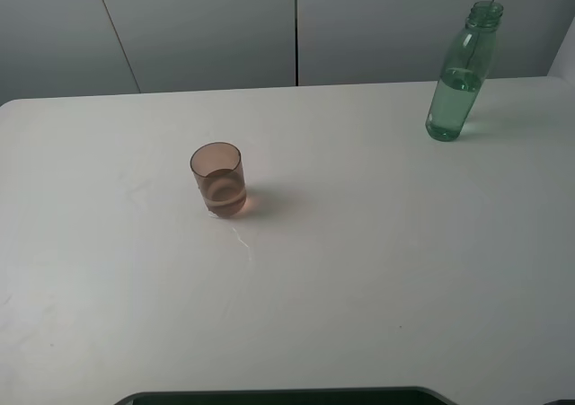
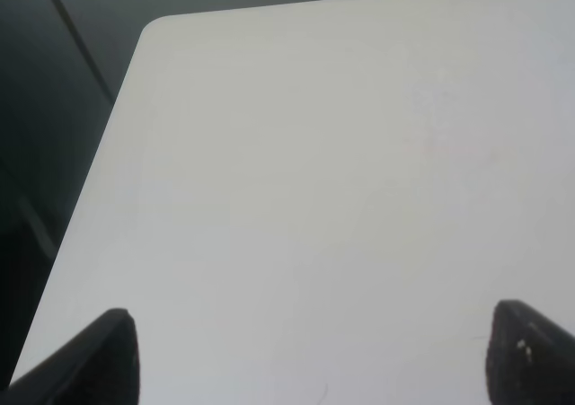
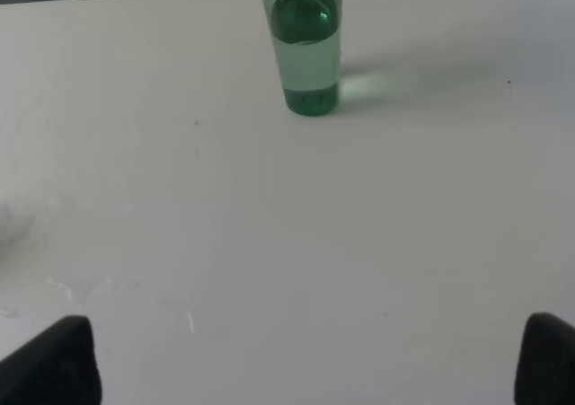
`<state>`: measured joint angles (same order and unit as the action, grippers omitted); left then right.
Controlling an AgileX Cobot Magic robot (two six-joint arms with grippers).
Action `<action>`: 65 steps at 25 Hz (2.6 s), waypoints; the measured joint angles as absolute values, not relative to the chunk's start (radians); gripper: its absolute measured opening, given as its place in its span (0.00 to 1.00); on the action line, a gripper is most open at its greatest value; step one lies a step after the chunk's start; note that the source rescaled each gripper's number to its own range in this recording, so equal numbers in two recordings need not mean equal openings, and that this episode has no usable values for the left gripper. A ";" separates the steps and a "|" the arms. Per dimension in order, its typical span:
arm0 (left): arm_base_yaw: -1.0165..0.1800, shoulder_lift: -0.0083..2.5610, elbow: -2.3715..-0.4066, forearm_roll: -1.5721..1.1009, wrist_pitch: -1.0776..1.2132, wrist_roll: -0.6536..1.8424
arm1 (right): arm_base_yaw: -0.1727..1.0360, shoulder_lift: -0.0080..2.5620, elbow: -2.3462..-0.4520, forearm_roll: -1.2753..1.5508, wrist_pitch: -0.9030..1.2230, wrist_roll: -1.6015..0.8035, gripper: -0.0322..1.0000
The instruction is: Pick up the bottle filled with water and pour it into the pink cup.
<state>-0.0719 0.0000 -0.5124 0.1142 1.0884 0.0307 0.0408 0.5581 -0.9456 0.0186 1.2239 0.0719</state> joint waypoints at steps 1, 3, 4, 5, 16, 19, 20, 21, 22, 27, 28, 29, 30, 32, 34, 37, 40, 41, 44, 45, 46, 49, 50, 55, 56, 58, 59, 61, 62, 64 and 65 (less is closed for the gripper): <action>-0.072 0.000 -0.512 0.114 1.088 0.031 | 0.041 0.523 -0.925 0.019 1.224 0.067 1.00; -0.072 0.000 -0.512 0.114 1.088 0.031 | 0.041 0.460 -0.886 0.019 1.224 0.063 1.00; -0.072 0.000 -0.512 0.114 1.088 0.031 | 0.041 0.426 -0.863 0.019 1.224 0.061 1.00; -0.072 0.000 -0.512 0.114 1.088 0.031 | 0.041 0.391 -0.839 0.019 1.224 0.061 1.00; -0.072 0.000 -0.512 0.114 1.088 0.031 | 0.041 0.018 -0.587 0.012 1.112 0.013 1.00; -0.072 0.001 -0.512 0.112 1.088 0.031 | 0.041 0.003 -0.550 0.000 1.113 0.012 1.00; -0.072 0.000 -0.512 0.112 1.088 0.031 | 0.041 0.003 -0.538 0.000 1.109 0.010 1.00; -0.072 0.001 -0.512 0.112 1.088 0.031 | 0.041 0.003 -0.527 0.000 1.106 0.007 1.00; -0.072 0.000 -0.512 0.112 1.088 0.031 | 0.041 0.003 -0.519 0.000 1.104 0.000 1.00; -0.072 0.001 -0.512 0.110 1.088 0.031 | 0.041 0.001 -0.514 -0.007 1.104 -0.005 1.00; -0.072 0.001 -0.512 0.110 1.088 0.031 | 0.041 0.000 -0.514 -0.007 1.104 -0.005 1.00; -0.072 0.000 -0.512 0.110 1.088 0.031 | 0.041 0.000 -0.514 -0.007 1.104 0.000 1.00; -0.072 0.001 -0.512 0.110 1.088 0.031 | 0.041 -0.002 -0.514 -0.007 1.104 0.000 1.00; -0.072 0.001 -0.512 0.110 1.088 0.031 | 0.041 -0.002 -0.514 -0.006 1.104 0.000 1.00; -0.072 0.001 -0.512 0.110 1.088 0.031 | 0.041 -0.002 -0.514 0.000 1.104 0.000 1.00; -0.072 0.000 -0.512 0.110 1.088 0.031 | 0.041 -0.002 -0.514 0.009 1.104 0.000 1.00; -0.072 0.000 -0.512 0.110 1.088 0.033 | 0.041 -0.002 -0.514 0.010 1.104 0.000 1.00; -0.072 0.000 -0.512 0.110 1.088 0.033 | 0.041 -0.002 -0.514 0.010 1.104 0.000 1.00; -0.072 0.000 -0.512 0.110 1.088 0.033 | 0.041 -0.002 -0.514 0.010 1.104 0.000 1.00; -0.072 0.000 -0.512 0.110 1.088 0.033 | 0.041 -0.002 -0.514 0.010 1.104 0.000 1.00; -0.072 0.000 -0.512 0.110 1.088 0.033 | 0.041 -0.002 -0.514 0.010 1.104 0.000 1.00; -0.072 0.000 -0.512 0.110 1.088 0.033 | 0.041 -0.002 -0.514 0.010 1.104 0.000 1.00; -0.072 0.000 -0.512 0.110 1.088 0.033 | 0.041 -0.002 -0.514 0.010 1.104 0.000 1.00; -0.072 0.000 -0.512 0.110 1.088 0.033 | 0.041 -0.002 -0.514 0.010 1.104 0.000 1.00; -0.072 0.000 -0.512 0.110 1.088 0.033 | 0.041 -0.002 -0.514 0.010 1.104 0.000 1.00; -0.072 0.000 -0.512 0.110 1.088 0.033 | 0.041 -0.002 -0.514 0.010 1.104 0.000 1.00; -0.072 0.000 -0.512 0.110 1.088 0.033 | 0.041 -0.002 -0.514 0.010 1.104 0.000 1.00; -0.072 0.000 -0.512 0.110 1.088 0.033 | 0.041 -0.002 -0.514 0.010 1.104 0.000 1.00; -0.072 0.000 -0.512 0.110 1.088 0.033 | 0.041 -0.002 -0.514 0.010 1.104 0.000 1.00; -0.072 0.000 -0.512 0.110 1.088 0.033 | 0.041 -0.002 -0.514 0.010 1.104 0.000 1.00; -0.072 0.000 -0.512 0.110 1.088 0.033 | 0.041 -0.002 -0.514 0.010 1.104 0.000 1.00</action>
<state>-0.0719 0.0000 -0.5124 0.1102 1.0884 0.0329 0.0408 -0.0016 -0.5135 0.0104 1.1035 0.0000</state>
